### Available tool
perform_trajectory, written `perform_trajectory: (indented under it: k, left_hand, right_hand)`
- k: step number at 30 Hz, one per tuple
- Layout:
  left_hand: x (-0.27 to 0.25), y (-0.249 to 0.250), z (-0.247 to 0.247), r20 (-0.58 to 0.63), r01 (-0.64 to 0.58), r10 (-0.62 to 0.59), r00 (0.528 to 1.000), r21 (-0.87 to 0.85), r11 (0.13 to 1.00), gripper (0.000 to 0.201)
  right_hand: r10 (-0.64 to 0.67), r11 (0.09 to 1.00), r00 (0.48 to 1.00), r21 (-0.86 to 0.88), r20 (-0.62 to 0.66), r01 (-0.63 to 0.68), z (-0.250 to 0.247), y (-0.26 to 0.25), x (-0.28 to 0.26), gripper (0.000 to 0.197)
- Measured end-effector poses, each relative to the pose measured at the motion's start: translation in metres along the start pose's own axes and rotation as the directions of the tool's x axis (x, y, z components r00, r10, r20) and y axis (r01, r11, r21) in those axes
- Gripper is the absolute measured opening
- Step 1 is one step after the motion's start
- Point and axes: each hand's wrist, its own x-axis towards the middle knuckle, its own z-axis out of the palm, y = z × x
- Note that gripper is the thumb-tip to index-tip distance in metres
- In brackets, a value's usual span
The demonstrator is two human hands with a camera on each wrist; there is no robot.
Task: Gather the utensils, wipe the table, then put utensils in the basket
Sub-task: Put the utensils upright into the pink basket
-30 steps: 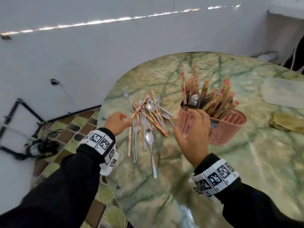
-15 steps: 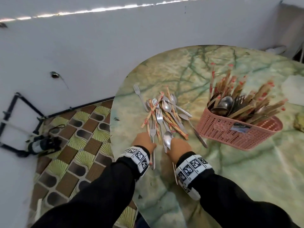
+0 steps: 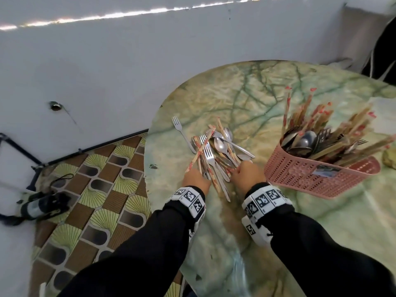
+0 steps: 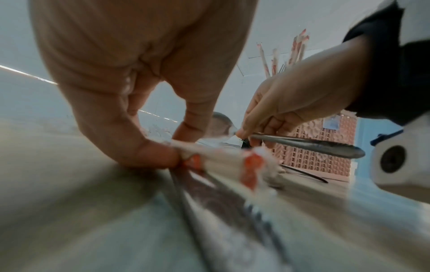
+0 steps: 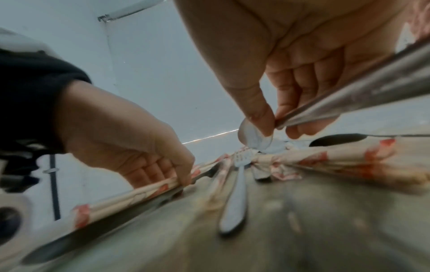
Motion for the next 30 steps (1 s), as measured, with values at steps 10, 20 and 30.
perform_trajectory:
  k: [10, 20, 30]
  left_hand:
    - [0.027, 0.022, 0.008, 0.021, 0.0, 0.0, 1.0, -0.008, 1.0, 0.036]
    - [0.036, 0.039, 0.015, 0.017, 0.02, -0.02, 1.0, 0.035, 0.999, 0.013]
    - [0.034, 0.031, 0.018, 0.084, 0.071, -0.065, 0.994, -0.062, 0.996, 0.032]
  right_hand:
    - [0.014, 0.998, 0.987, -0.062, 0.162, -0.004, 0.007, -0.009, 0.059, 0.094]
    - [0.066, 0.996, 0.971, -0.079, 0.23, -0.048, 0.004, -0.016, 0.063, 0.034]
    - [0.024, 0.991, 0.982, -0.135, 0.187, 0.002, 0.005, -0.022, 0.047, 0.015]
